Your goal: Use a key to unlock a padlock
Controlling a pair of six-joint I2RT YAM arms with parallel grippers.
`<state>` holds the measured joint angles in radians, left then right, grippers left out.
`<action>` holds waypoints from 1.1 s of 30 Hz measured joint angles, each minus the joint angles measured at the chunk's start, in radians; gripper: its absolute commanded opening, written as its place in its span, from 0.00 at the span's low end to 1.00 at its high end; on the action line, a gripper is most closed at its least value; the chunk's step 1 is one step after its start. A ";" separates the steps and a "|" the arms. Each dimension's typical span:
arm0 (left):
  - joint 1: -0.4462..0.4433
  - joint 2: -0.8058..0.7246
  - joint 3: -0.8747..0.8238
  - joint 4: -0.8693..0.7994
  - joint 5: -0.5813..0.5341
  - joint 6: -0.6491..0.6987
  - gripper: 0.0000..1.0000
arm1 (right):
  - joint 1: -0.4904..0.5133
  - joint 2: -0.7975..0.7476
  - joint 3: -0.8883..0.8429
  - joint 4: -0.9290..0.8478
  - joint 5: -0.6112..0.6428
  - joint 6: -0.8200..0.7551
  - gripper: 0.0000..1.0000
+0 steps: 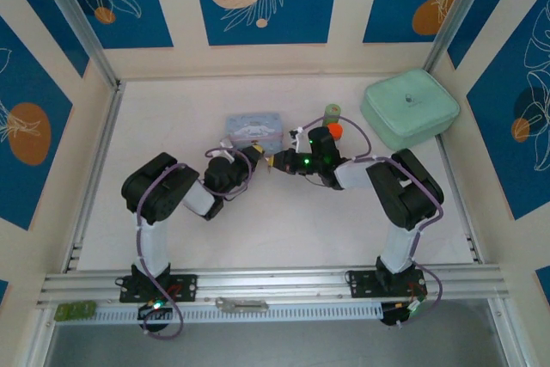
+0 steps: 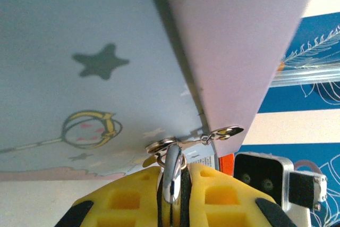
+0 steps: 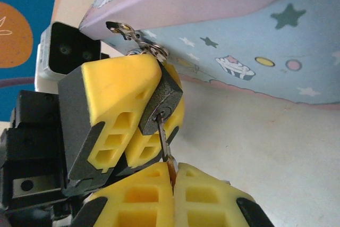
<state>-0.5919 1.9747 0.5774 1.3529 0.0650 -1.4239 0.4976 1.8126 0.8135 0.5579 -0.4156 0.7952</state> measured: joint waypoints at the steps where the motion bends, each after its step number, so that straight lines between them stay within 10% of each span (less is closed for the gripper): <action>1: 0.003 0.000 -0.003 0.003 0.016 0.001 0.00 | -0.008 0.000 0.000 -0.006 -0.019 -0.008 0.00; 14: 0.042 -0.040 -0.027 -0.068 0.148 0.027 0.00 | 0.024 -0.065 -0.006 -0.094 0.108 -0.065 0.00; 33: 0.044 -0.043 -0.019 -0.089 0.171 0.035 0.00 | 0.037 -0.074 -0.049 0.005 0.214 0.265 0.00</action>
<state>-0.5480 1.9316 0.5583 1.2636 0.2359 -1.3891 0.5346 1.7382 0.7643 0.5632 -0.2012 1.0603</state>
